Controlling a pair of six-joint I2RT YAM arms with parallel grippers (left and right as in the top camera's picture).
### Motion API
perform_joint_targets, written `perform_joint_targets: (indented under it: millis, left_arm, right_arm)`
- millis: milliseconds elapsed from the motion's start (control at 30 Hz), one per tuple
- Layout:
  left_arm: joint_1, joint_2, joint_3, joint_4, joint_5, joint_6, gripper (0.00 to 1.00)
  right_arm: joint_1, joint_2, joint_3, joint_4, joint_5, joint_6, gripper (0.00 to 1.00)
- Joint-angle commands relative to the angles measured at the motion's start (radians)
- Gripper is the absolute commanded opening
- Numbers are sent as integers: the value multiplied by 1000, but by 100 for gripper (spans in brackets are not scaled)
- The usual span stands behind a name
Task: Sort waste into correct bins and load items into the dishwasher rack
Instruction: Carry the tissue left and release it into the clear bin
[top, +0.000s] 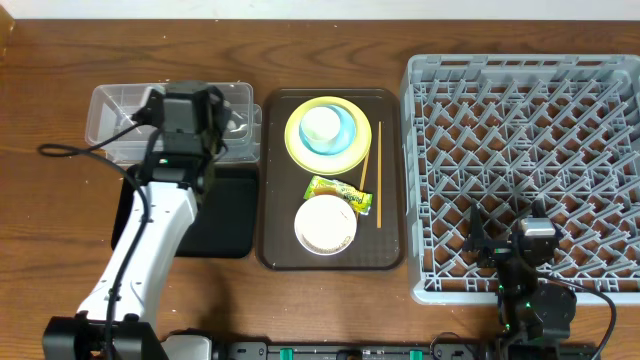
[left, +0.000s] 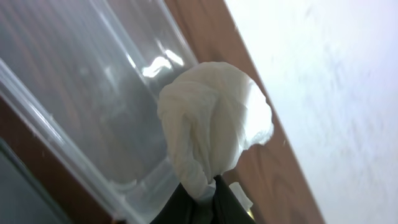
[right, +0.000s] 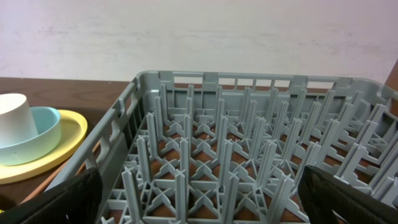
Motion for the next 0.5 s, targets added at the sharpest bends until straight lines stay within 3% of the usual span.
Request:
perform_joint_targets:
  millis: [0, 467]
  left_arm:
    - [33, 4, 3, 20, -9, 6, 10]
    - [53, 184, 3, 99, -10, 7, 11]
  right_arm:
    - [-10, -6, -2, -3, -7, 10, 99]
    - [-10, -6, -2, -3, -7, 10, 99]
